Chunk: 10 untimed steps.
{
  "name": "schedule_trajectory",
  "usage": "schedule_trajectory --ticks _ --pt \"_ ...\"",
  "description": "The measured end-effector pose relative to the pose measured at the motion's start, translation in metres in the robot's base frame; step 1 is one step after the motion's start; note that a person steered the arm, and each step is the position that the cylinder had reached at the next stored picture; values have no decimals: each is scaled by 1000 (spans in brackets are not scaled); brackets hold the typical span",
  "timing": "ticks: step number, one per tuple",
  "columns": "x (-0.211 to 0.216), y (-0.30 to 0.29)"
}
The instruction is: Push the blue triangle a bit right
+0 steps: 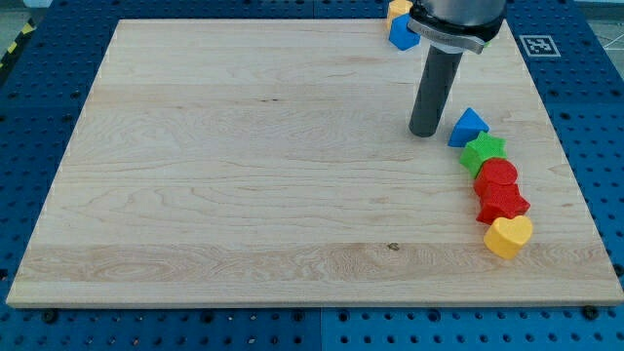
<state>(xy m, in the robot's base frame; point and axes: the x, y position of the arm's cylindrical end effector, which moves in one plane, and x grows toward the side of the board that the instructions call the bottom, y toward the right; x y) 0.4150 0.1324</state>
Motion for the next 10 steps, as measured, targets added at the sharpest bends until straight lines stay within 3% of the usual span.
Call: schedule_trajectory --ticks 10 --pt "9 27"
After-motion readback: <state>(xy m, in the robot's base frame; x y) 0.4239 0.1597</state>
